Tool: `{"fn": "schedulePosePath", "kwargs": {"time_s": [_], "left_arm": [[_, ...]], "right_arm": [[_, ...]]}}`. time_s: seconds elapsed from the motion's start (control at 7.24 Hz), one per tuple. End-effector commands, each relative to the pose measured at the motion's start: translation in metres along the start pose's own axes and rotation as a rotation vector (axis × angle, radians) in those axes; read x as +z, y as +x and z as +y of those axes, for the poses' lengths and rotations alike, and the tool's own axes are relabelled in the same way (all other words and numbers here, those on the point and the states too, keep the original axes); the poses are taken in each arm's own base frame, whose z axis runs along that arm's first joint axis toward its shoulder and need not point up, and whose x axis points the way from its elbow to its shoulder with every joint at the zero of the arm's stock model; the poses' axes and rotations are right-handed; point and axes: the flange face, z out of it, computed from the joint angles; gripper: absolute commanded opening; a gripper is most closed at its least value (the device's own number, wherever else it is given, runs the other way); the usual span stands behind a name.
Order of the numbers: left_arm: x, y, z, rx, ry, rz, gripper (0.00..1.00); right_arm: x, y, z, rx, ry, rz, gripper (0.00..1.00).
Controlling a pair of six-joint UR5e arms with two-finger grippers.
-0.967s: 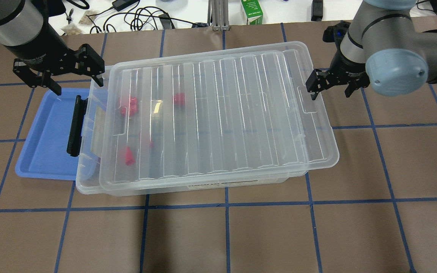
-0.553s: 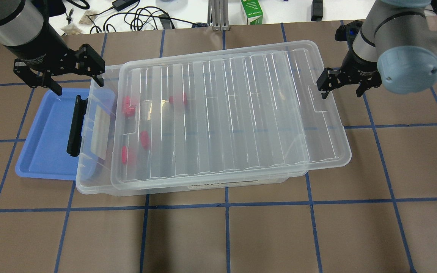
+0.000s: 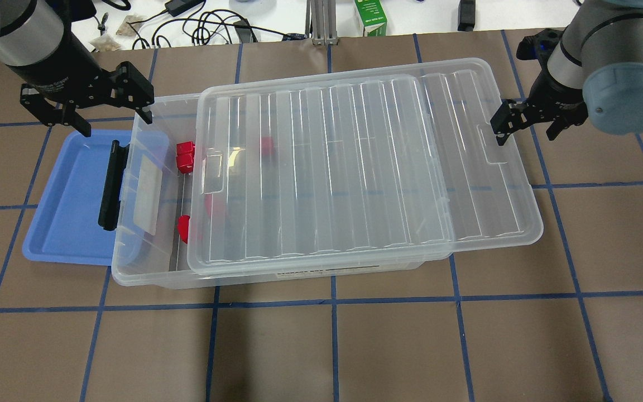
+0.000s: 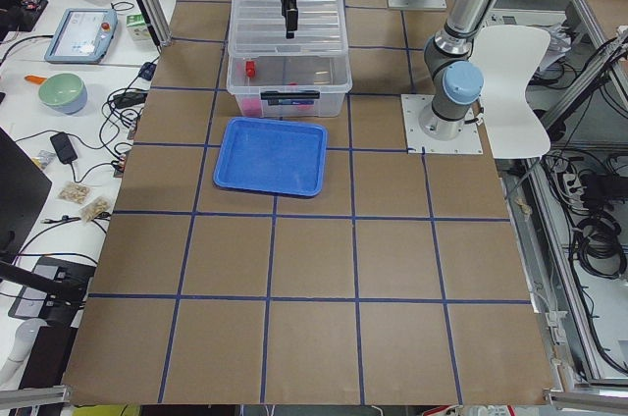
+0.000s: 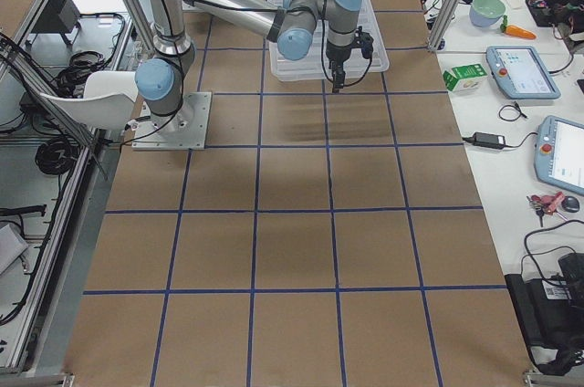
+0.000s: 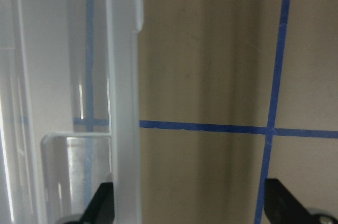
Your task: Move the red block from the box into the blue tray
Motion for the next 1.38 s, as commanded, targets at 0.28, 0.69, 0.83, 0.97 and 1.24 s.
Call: {"fn": "schedulePosePath", "kwargs": {"time_s": [0.28, 0.69, 0.83, 0.97, 1.24], "left_arm": [[0.003, 0.001, -0.001, 0.003, -0.005, 0.003, 1.00], [0.026, 0.002, -0.007, -0.017, -0.019, 0.017, 1.00], [0.053, 0.008, -0.009, -0.027, -0.045, 0.102, 1.00], [0.087, 0.011, -0.011, -0.030, -0.067, 0.130, 1.00], [0.150, 0.008, -0.011, -0.024, -0.043, 0.123, 1.00]], "right_arm": [[0.000, 0.041, 0.004, -0.043, -0.008, 0.022, 1.00], [-0.001, 0.054, 0.006, -0.053, -0.012, 0.034, 1.00], [-0.001, 0.054, 0.007, -0.053, -0.011, 0.035, 1.00], [-0.001, 0.054, 0.007, -0.053, -0.012, 0.034, 1.00], [-0.004, 0.054, 0.006, -0.053, -0.008, 0.035, 1.00]]}}
